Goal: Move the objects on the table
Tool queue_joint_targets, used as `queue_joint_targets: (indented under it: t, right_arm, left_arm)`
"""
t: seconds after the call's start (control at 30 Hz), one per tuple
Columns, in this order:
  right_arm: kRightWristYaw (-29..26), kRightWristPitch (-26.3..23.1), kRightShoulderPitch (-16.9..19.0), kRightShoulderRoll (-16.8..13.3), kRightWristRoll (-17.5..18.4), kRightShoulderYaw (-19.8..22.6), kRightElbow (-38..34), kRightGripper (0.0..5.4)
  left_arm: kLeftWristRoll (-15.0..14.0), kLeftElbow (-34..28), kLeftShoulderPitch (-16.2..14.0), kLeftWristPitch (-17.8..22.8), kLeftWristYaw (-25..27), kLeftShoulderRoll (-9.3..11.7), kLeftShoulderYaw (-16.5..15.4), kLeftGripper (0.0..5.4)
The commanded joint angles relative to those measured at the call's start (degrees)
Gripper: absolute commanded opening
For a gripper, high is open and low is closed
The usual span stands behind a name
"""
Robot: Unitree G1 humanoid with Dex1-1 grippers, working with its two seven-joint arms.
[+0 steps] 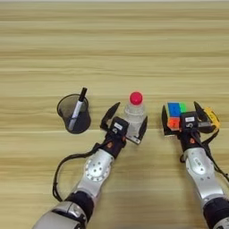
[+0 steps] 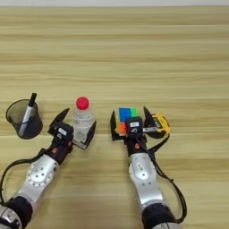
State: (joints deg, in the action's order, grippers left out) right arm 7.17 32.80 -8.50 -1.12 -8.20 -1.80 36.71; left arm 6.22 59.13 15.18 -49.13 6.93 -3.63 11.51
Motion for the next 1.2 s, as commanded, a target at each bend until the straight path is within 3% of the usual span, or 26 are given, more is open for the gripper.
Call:
queue_joint_targets:
  t: [0.03, 0.33, 0.8, 1.2]
  right_arm:
    - [0.3, -1.2, 0.6, 0.2, 0.1, 0.1, -0.6, 5.4]
    - [0.3, -1.4, 0.7, 0.3, 0.1, 0.2, -0.9, 5.4]
    - [0.1, -1.5, 0.3, 0.1, 0.4, 0.3, -0.3, 5.4]
    - [-0.3, -1.3, -0.4, -0.3, 0.9, 0.7, 0.7, 5.4]
  left_arm:
    - [-0.5, -2.2, -4.4, 1.5, 1.3, -5.7, 1.5, 5.39]
    - [-1.2, -6.1, -7.0, 2.8, 3.2, -5.4, 2.5, 5.39]
    - [-4.1, -17.9, -16.1, 6.6, 6.8, -2.0, 4.3, 5.39]
    - [-6.3, -21.4, -18.9, 7.8, 6.0, 0.1, 1.3, 5.39]
